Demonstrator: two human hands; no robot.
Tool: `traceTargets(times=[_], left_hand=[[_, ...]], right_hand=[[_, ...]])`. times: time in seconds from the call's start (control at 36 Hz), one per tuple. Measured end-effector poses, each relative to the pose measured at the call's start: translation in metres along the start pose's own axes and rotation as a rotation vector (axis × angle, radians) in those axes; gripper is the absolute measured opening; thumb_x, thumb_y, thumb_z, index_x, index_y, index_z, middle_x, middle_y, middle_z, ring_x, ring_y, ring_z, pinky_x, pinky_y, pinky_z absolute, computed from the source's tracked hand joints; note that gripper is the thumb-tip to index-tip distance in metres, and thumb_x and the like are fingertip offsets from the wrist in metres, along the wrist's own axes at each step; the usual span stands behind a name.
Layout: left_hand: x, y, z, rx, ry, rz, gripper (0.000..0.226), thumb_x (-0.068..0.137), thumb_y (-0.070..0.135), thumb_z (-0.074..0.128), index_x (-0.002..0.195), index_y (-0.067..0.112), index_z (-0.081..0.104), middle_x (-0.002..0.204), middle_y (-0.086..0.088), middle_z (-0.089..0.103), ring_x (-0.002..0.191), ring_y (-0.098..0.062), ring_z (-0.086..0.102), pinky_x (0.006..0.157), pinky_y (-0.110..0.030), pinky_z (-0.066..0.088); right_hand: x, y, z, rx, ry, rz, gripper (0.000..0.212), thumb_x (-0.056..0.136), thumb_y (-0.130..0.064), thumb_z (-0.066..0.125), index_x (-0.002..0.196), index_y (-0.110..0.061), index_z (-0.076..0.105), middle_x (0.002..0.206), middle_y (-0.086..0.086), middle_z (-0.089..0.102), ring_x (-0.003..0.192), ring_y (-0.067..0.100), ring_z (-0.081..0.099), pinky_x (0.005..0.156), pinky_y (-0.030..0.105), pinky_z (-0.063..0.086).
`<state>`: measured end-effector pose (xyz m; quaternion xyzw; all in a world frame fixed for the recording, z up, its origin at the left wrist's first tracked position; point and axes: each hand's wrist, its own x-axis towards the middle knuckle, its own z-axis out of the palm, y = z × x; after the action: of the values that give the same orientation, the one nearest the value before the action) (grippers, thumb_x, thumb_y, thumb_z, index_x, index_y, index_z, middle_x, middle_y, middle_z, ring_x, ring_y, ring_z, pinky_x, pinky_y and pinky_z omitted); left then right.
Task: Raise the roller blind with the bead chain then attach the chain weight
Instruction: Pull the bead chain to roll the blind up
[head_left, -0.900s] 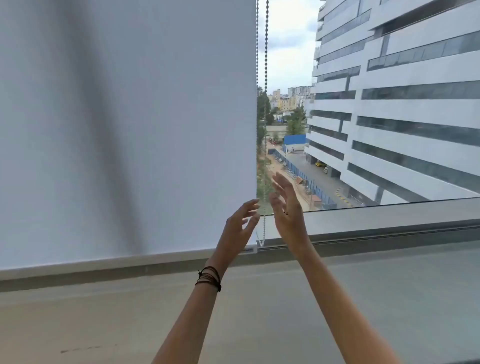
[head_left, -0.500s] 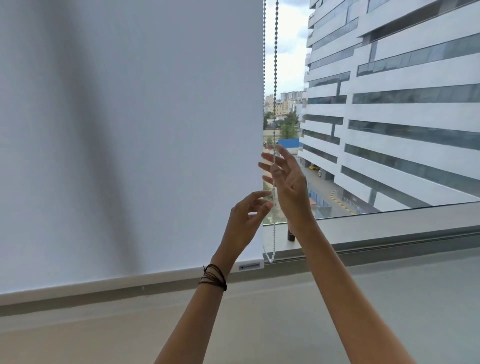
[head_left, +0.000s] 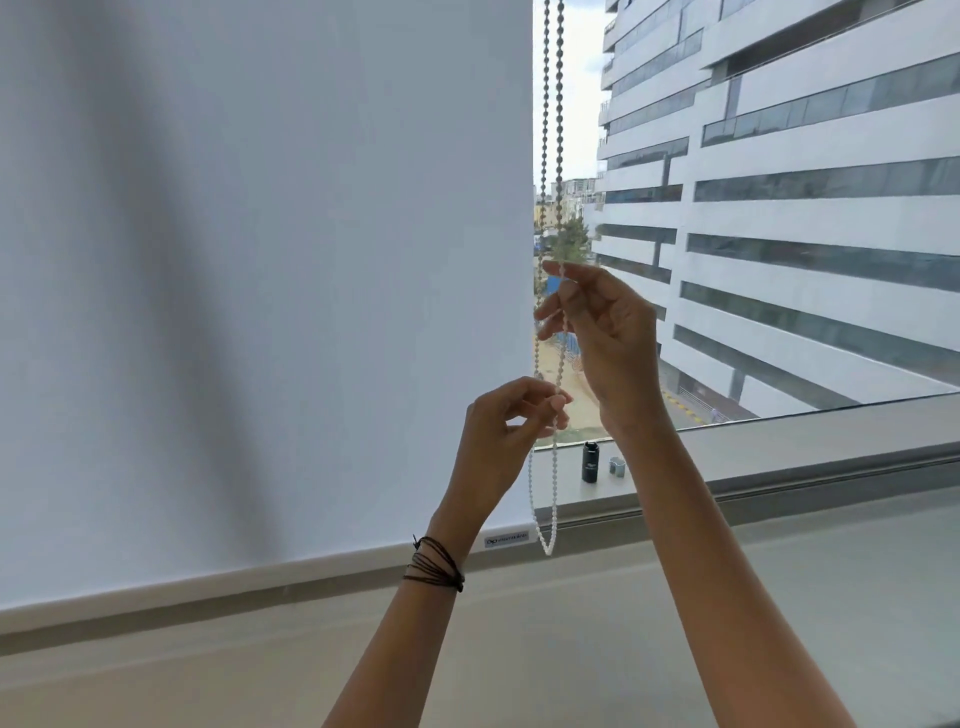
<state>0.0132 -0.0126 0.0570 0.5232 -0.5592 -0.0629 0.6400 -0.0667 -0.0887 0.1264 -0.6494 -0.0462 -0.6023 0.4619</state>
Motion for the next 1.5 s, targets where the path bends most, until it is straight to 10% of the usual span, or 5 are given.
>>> traceTargets(times=[1.5], left_hand=[[-0.019, -0.039, 0.000, -0.046, 0.019, -0.049, 0.008, 0.083, 0.005, 0.068, 0.075, 0.004, 0.065, 0.069, 0.002, 0.066, 0.064, -0.010, 0.061, 0.062, -0.018, 0.054]], right_hand=[[-0.028, 0.031, -0.002, -0.194, -0.046, -0.010, 0.024, 0.095, -0.011, 0.045, 0.082, -0.025, 0.059, 0.052, -0.013, 0.059, 0.047, 0.002, 0.052, 0.060, 0.015, 0.046]])
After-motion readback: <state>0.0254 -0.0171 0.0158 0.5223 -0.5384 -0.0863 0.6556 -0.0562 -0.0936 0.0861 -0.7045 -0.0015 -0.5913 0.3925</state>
